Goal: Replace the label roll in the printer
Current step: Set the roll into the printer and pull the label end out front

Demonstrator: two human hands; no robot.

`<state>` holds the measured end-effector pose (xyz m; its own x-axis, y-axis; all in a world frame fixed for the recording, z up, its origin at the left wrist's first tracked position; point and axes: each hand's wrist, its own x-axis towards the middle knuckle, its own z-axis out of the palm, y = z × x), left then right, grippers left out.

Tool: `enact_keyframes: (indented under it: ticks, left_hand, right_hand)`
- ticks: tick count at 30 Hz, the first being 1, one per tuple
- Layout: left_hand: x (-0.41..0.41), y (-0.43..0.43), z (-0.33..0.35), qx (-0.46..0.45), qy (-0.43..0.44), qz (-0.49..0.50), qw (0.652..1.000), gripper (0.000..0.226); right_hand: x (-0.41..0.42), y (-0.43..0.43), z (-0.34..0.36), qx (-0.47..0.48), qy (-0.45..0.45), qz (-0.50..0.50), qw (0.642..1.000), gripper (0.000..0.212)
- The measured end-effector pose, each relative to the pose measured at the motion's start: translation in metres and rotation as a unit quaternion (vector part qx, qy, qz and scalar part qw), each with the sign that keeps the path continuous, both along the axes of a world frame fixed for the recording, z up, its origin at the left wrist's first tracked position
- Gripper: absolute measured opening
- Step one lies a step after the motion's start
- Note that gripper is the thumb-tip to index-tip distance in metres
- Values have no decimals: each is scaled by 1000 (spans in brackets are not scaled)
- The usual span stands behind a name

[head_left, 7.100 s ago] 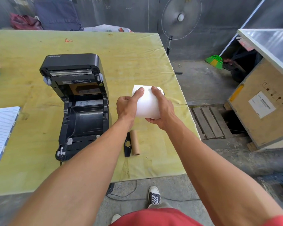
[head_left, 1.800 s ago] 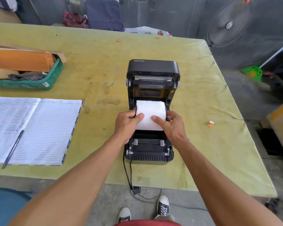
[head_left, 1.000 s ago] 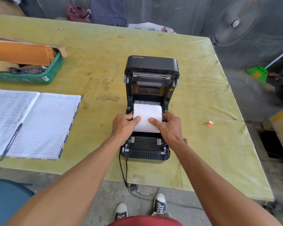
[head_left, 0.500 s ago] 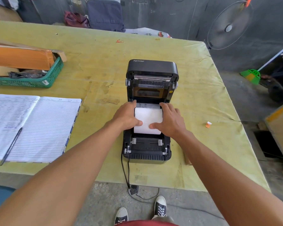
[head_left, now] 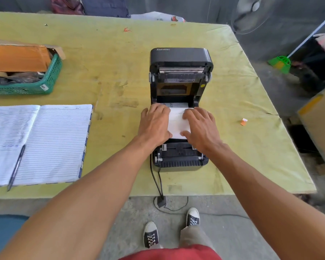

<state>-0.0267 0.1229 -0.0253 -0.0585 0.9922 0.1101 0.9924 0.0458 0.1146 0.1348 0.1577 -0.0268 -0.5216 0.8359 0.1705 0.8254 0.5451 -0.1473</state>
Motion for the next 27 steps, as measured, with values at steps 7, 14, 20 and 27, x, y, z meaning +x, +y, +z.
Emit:
enact_keyframes:
  ticks: [7,14,20,27]
  left_hand:
    - [0,-11,-16,69,26,-30,997,77]
    - [12,-18,-27,91,44,-13,995,71]
    - [25,-30,-33,82,47,12,995,72]
    - [24,-55,-34,85,45,-32,995,65]
  right_hand:
    - [2,1,-10,38,-23,13,999,40]
    - [18,-9,-26,105,13,51,993,9]
    - [29,-22,-36,95,-21,49,994,15]
    - [25,-28,-34,61,-75,61,993,13]
